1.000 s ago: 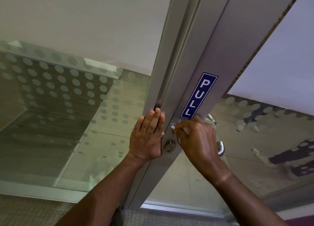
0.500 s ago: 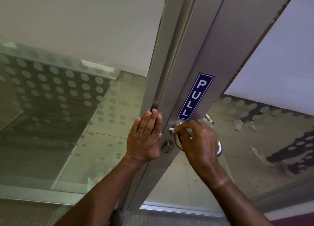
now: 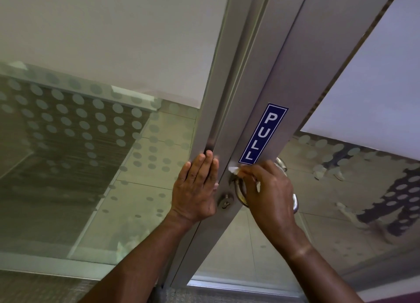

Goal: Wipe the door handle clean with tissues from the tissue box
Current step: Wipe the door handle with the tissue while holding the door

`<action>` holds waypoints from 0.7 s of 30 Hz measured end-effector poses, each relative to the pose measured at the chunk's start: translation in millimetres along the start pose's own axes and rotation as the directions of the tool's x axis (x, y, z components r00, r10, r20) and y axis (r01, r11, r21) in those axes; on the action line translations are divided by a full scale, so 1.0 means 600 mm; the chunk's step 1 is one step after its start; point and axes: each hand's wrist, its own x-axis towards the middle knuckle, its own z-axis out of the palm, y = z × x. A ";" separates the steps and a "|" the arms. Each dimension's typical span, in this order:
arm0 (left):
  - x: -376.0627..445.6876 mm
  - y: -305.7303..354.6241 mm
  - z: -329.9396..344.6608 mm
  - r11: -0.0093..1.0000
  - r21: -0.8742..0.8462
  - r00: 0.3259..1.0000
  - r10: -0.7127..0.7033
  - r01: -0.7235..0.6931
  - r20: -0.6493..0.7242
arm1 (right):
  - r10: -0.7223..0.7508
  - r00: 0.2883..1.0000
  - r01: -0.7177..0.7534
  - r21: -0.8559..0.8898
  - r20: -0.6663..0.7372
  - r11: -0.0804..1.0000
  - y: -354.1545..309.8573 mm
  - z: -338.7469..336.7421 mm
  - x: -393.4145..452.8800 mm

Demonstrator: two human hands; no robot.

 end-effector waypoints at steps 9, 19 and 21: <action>-0.001 -0.002 -0.001 1.000 0.006 1.000 0.005 -0.005 0.018 | -0.121 0.982 0.150 -0.201 0.147 0.968 0.003 0.021 0.008; -0.001 0.000 0.001 1.000 0.008 1.000 -0.006 0.006 0.002 | -0.169 0.982 0.185 -0.215 0.089 0.959 -0.004 0.022 0.003; 0.000 0.000 -0.001 1.000 -0.012 1.000 -0.008 0.008 0.002 | -0.211 0.961 0.252 -0.257 0.176 0.933 -0.008 0.026 0.008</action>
